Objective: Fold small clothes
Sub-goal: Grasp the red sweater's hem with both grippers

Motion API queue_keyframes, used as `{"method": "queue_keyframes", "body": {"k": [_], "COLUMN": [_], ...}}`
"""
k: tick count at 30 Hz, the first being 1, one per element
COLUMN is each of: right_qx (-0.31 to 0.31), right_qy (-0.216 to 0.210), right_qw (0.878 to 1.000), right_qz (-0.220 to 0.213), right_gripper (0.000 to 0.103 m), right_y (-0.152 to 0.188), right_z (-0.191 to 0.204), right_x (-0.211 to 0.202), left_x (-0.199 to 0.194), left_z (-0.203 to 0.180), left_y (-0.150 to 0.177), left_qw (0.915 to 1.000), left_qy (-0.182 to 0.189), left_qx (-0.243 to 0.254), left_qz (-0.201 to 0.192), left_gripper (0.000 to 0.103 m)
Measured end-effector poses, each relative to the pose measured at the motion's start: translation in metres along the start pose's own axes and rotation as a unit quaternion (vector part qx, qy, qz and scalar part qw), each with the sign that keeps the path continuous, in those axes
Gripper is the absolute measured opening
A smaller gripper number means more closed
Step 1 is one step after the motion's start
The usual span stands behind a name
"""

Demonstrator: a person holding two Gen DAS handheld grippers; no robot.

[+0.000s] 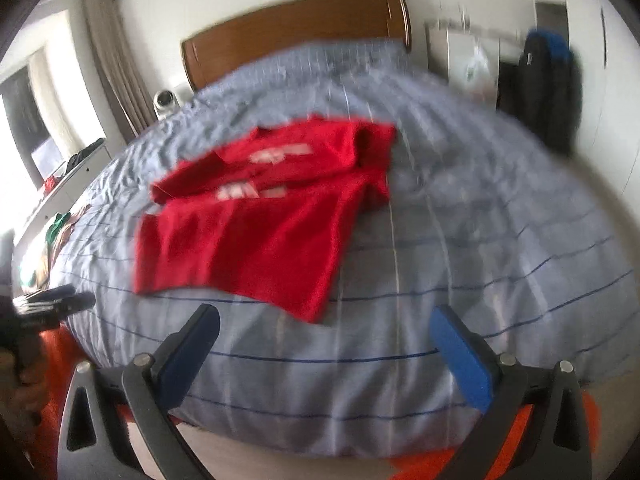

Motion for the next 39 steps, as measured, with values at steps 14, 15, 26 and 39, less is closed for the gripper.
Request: {"method": "queue_keyframes", "body": {"k": [14,15,26,39], "right_qx": [0.012,0.014,-0.02,0.012], "right_qy": [-0.105,-0.105,-0.066,0.024], "right_qw": [0.993,0.993,0.992,0.983], "right_qz": [0.06,0.059,0.106,0.182], "right_gripper": [0.004,0.004,0.004,0.003], "right_y": [-0.003,-0.001,0.042,0.069], "right_z": [0.005,0.0,0.001,-0.037], "right_x": [0.035,0.021,-0.031,0.045], "left_x": [-0.034,-0.046,-0.061,0.023], "left_z": [-0.007,-0.005,-0.025,-0.004], "left_y": [0.0,0.01,0.068,0.083], "left_qw": [0.9974,0.9971,0.9958,0.9928], "left_qy": [0.061,0.062,0.043,-0.031], "left_qx": [0.033,0.039,0.077,0.054], "left_qz": [-0.02,-0.021,0.022,0.102], "left_gripper": [0.004,0.004,0.002,0.003]}}
Point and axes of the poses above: each gripper's, at about its wrist camera, not at the fingertips, and x roughly the way its jaws point, z to its left, y to its underside, the point moved 6 cm from there along x, roughly the way its jaws point, and after that the axes turned 7 degrees about y, right-handed, at the moved point
